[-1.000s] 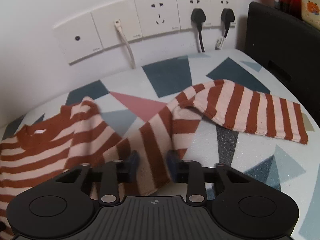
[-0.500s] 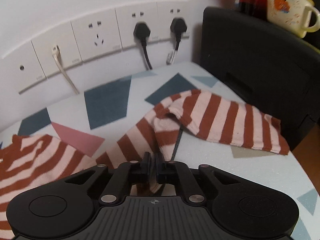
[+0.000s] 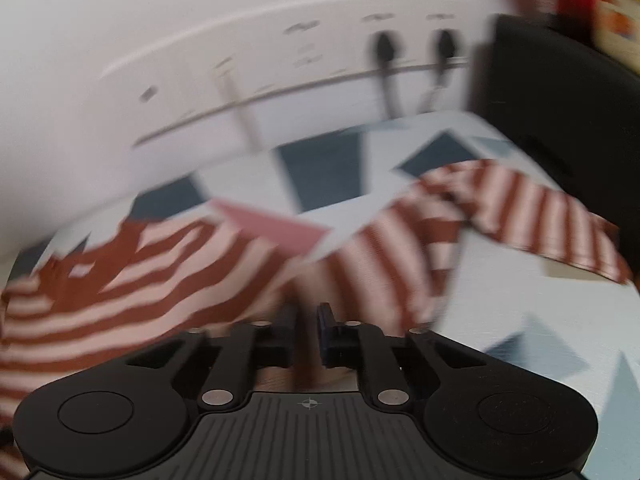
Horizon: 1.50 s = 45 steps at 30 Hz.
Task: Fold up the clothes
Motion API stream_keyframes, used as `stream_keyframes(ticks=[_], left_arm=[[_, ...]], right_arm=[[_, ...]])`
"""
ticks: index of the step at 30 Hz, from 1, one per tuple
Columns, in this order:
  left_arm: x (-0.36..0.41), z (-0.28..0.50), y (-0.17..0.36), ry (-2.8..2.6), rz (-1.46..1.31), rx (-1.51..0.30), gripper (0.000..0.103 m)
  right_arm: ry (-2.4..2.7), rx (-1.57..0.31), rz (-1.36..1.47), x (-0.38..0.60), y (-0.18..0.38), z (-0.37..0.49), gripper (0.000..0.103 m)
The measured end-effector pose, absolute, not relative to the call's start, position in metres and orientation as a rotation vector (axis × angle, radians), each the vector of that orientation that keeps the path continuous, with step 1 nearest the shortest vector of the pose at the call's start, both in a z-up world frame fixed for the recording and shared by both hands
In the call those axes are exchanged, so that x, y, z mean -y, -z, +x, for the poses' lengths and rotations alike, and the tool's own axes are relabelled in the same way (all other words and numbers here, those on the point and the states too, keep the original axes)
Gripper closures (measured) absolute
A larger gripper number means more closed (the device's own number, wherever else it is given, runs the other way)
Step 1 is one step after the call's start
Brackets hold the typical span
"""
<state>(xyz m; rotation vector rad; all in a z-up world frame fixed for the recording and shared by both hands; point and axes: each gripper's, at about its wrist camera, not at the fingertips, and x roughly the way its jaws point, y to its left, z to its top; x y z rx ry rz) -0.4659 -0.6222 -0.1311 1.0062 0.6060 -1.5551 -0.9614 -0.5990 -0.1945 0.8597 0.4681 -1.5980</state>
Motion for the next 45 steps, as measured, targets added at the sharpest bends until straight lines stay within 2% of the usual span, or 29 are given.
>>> stream_keyframes(ticks=[7,9,11,15,20,28,33,36,38,40,45], left_arm=[[0.601,-0.458,0.122,1.519,0.988,-0.533,0.020],[0.587,-0.441,0.116,1.509,0.915,-0.581,0.020],[0.574,-0.424,0.109,1.495,0.842,-0.629,0.020],[0.566,-0.388,0.112,1.391,0.730,-0.749,0.020],[0.561,-0.372,0.110,1.396,0.662,-0.784,0.020],[0.551,-0.361,0.114,1.356,0.721,-0.731,0.020],[0.541,-0.370,0.116,1.431,0.807,-0.681,0.020],[0.536,-0.383,0.122,1.454,0.868,-0.657,0.020],[0.535,-0.389,0.130,1.444,0.897,-0.642,0.019],[0.535,-0.390,0.132,1.445,0.884,-0.627,0.019],[0.544,-0.389,0.133,1.429,0.892,-0.607,0.019]], right_arm=[[1.543,-0.420,0.829,0.595,0.184,-0.940,0.090],[1.530,-0.399,0.821,0.593,0.181,-0.935,0.088],[1.518,-0.379,0.812,0.590,0.177,-0.930,0.082],[1.399,-0.421,0.780,0.590,0.175,-0.894,0.079],[1.262,-0.490,0.784,0.593,0.185,-0.845,0.079],[0.953,-0.644,0.627,0.570,0.192,-0.750,0.074],[0.793,-0.621,0.562,0.559,0.192,-0.705,0.072],[0.783,-0.585,0.593,0.564,0.194,-0.700,0.076],[0.818,-0.565,0.609,0.566,0.192,-0.708,0.092],[0.852,-0.545,0.625,0.568,0.190,-0.716,0.099],[0.938,-0.493,0.665,0.575,0.186,-0.736,0.101]])
